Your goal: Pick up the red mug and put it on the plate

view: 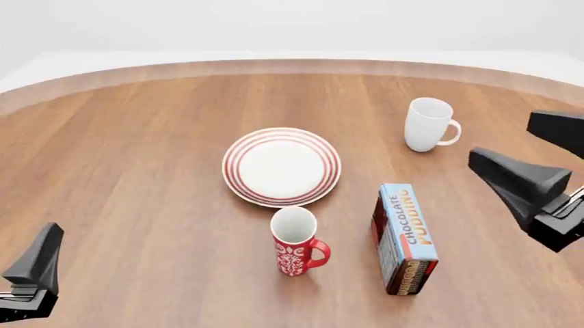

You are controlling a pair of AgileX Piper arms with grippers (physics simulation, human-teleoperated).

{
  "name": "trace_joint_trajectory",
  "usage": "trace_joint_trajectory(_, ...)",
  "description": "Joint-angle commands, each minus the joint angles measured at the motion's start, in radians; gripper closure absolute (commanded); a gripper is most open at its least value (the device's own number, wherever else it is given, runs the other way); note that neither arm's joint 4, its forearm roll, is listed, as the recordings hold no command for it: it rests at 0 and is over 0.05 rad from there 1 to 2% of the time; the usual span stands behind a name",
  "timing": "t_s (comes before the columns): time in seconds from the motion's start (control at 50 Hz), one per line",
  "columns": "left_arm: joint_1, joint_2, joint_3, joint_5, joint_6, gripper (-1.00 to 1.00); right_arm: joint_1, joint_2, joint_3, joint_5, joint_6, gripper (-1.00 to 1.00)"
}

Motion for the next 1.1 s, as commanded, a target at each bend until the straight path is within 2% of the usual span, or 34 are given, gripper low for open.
trace_joint_trajectory(0.02, 0.0, 0.0, 0.0, 0.0, 0.0, -1.0, 0.049, 0.101, -0.06, 0.054, -0.024, -1.0)
trace_joint_trajectory(0.16, 0.0, 0.0, 0.0, 0.0, 0.0, -1.0, 0.093, 0.149, -0.101, 0.07, -0.028, -1.0)
trace_joint_trajectory(0.36, 0.0, 0.0, 0.0, 0.0, 0.0, -1.0, 0.137, 0.23, -0.083, 0.048, -0.025, -1.0)
trace_joint_trajectory(0.38, 0.0, 0.0, 0.0, 0.0, 0.0, -1.0, 0.149, 0.247, -0.085, 0.047, -0.011, -1.0)
trace_joint_trajectory(0.68, 0.0, 0.0, 0.0, 0.0, 0.0, -1.0, 0.191, 0.342, -0.047, -0.011, 0.006, -1.0)
trace_joint_trajectory(0.76, 0.0, 0.0, 0.0, 0.0, 0.0, -1.0, 0.226, 0.375, -0.041, -0.016, 0.03, -1.0)
trace_joint_trajectory(1.1, 0.0, 0.0, 0.0, 0.0, 0.0, -1.0, 0.259, 0.418, 0.0, -0.058, 0.061, -1.0)
